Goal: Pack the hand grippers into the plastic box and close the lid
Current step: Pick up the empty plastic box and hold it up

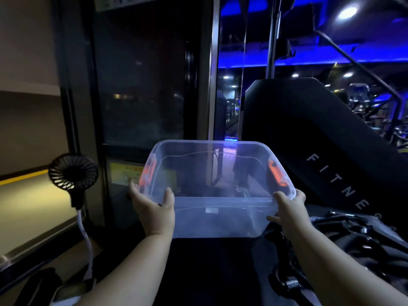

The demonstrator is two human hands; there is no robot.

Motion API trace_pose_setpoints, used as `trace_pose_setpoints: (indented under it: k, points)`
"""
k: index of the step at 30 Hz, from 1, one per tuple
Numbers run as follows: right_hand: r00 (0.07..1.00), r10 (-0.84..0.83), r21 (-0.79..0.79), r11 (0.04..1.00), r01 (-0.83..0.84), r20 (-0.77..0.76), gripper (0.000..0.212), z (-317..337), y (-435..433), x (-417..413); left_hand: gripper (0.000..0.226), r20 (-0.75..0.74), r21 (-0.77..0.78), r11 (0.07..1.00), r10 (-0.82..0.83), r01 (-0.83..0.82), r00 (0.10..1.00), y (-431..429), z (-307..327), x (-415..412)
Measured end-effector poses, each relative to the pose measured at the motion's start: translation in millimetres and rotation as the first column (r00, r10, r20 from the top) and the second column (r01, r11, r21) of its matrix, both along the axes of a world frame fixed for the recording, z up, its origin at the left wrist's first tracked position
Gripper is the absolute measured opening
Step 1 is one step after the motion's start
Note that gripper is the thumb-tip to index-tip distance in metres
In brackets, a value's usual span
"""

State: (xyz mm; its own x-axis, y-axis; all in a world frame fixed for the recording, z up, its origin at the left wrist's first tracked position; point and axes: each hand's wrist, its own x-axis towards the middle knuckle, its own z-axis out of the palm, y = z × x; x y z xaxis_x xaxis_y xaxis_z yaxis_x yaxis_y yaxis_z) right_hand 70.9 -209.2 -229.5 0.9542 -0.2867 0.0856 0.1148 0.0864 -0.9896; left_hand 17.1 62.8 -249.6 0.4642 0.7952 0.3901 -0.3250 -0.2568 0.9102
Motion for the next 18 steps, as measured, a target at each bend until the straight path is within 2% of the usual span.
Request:
trace_pose_setpoints:
  k: [4,7,14,18]
  points:
    - [0.997,0.000,0.087,0.996,-0.007,0.081,0.038,-18,-2,-36,0.098,0.012,-0.117,0.990,-0.081,0.082,0.997,-9,-18,-37]
    - [0.996,0.007,0.126,0.992,-0.018,0.087,0.042,-28,0,-64,0.093,-0.069,-0.195,0.974,-0.127,0.112,0.990,-19,-29,-69]
    - [0.994,0.081,0.178,0.980,-0.094,0.075,0.053,-35,0,-108,0.072,-0.242,-0.335,0.911,-0.330,0.240,0.913,-51,-33,-104]
    - [0.986,0.128,0.218,0.965,-0.148,0.105,0.057,-47,-4,-119,0.052,-0.247,-0.363,0.879,-0.411,0.309,0.878,-66,-44,-101]
